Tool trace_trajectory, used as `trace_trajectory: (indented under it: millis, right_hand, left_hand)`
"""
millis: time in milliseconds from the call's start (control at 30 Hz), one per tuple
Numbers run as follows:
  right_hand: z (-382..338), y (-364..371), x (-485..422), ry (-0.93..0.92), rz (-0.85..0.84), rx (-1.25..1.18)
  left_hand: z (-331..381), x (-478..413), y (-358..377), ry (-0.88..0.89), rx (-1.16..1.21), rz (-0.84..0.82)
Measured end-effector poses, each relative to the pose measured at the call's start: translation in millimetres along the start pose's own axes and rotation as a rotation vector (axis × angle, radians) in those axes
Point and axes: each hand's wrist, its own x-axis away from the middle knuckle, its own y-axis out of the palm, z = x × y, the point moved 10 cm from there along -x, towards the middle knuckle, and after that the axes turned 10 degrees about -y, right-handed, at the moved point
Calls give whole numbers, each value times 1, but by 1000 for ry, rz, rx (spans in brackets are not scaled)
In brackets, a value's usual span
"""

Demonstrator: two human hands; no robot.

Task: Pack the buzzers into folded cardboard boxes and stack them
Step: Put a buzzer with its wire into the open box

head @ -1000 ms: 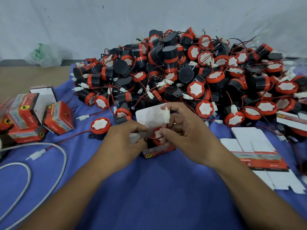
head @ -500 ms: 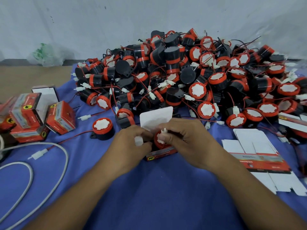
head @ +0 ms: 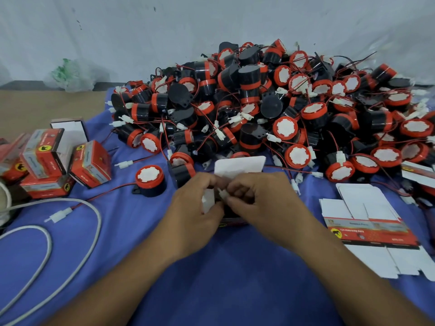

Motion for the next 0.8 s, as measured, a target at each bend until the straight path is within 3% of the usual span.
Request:
trace_trajectory:
  millis: [100, 333, 467, 567, 667, 800]
  right_hand:
    - [14, -1, 5, 156, 64, -28]
    - [2, 13, 5, 72, -85, 195]
    - [10, 13, 7, 138, -101, 256]
    - [4, 7, 6, 113, -122, 384]
    - [-2, 10, 9, 69, -266, 499]
    - [-1, 8, 17, 77, -401, 440]
  left_hand:
    - [7, 6, 11, 27, 83, -93]
    - [-4, 3, 10, 18, 222, -72]
    - [10, 12, 7, 161, 110, 13]
    - [16, 13, -4, 202, 161, 132]
    - [16, 12, -12, 171, 151, 181]
    - [21, 14, -7, 183, -81, 158]
